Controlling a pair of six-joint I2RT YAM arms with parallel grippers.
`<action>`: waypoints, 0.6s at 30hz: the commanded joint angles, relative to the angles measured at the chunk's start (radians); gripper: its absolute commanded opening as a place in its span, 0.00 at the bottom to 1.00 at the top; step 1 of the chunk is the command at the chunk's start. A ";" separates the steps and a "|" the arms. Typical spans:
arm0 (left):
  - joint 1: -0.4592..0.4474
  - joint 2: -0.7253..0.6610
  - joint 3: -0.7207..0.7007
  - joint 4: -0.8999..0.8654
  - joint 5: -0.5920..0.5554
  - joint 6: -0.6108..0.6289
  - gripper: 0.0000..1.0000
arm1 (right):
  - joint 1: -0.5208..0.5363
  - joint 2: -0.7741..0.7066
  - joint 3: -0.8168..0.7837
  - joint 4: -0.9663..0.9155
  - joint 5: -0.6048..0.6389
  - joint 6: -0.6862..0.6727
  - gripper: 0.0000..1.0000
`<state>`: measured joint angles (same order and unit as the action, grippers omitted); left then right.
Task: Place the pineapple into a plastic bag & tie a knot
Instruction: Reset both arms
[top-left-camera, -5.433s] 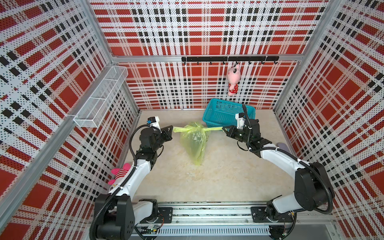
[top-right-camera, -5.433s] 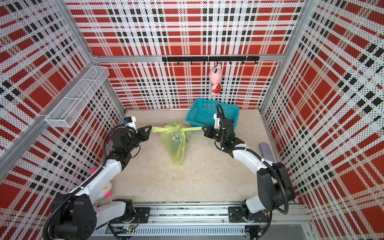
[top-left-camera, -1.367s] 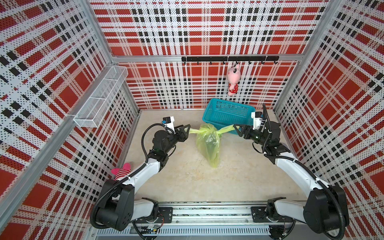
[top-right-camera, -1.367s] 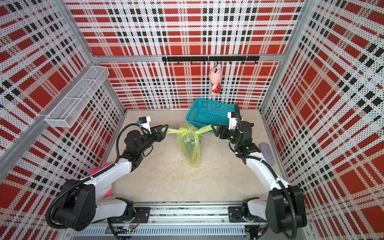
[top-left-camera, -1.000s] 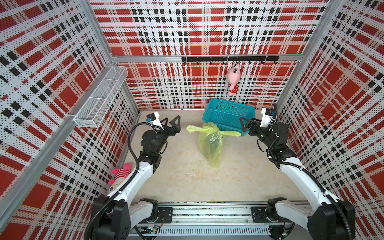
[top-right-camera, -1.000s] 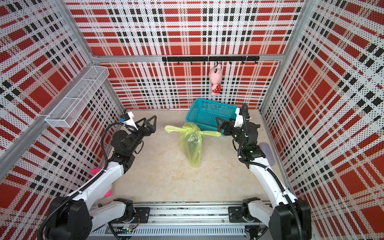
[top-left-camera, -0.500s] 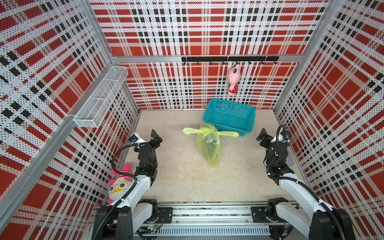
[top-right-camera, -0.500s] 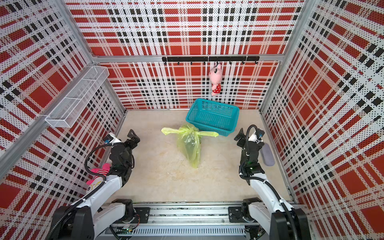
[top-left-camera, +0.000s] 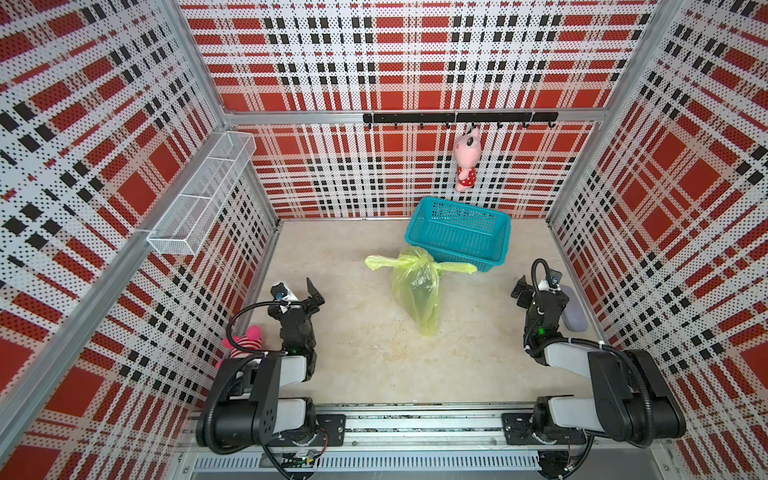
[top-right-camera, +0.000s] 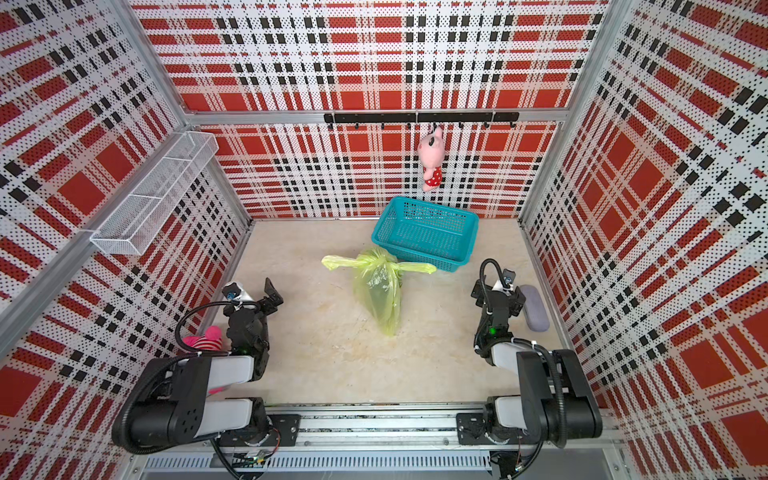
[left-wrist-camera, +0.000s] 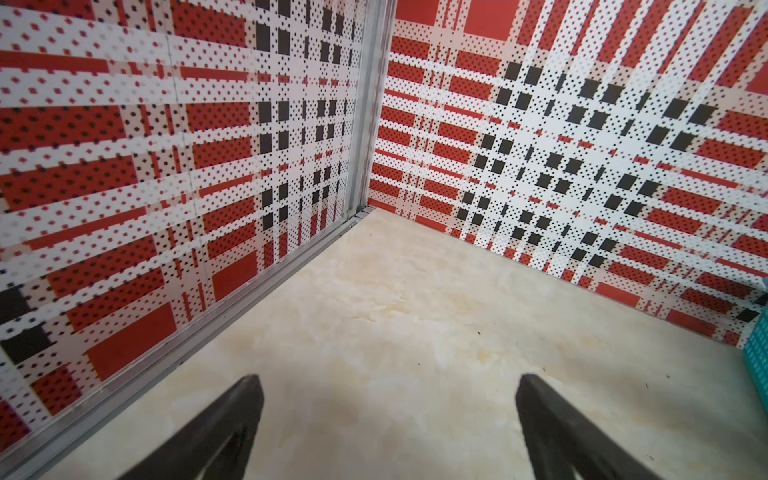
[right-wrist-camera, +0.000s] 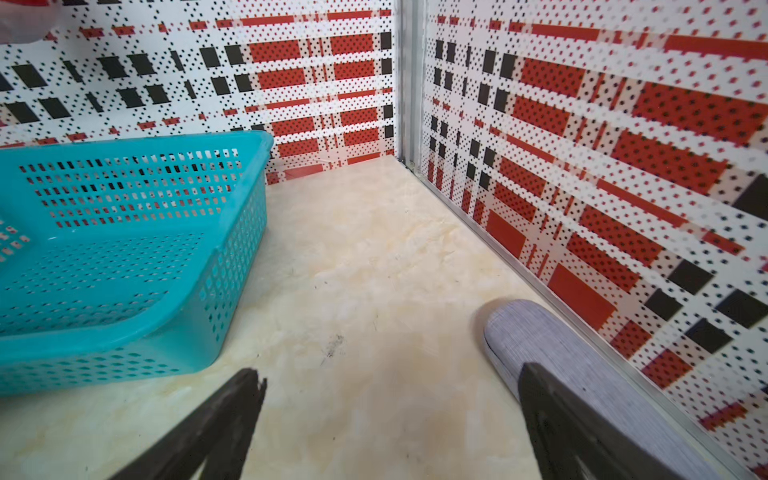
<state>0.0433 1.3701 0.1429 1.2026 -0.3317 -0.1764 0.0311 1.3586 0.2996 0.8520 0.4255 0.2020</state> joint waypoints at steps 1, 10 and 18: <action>0.031 0.060 -0.032 0.242 0.140 0.045 0.98 | -0.025 0.021 -0.030 0.168 -0.151 -0.044 1.00; 0.043 0.237 -0.118 0.590 0.271 0.081 0.98 | -0.028 0.188 -0.118 0.489 -0.281 -0.091 1.00; 0.006 0.208 -0.015 0.351 0.207 0.103 0.98 | -0.015 0.201 -0.042 0.342 -0.237 -0.089 1.00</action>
<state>0.0647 1.6032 0.0849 1.5284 -0.0963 -0.1097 0.0109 1.5669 0.2165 1.2201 0.1711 0.1268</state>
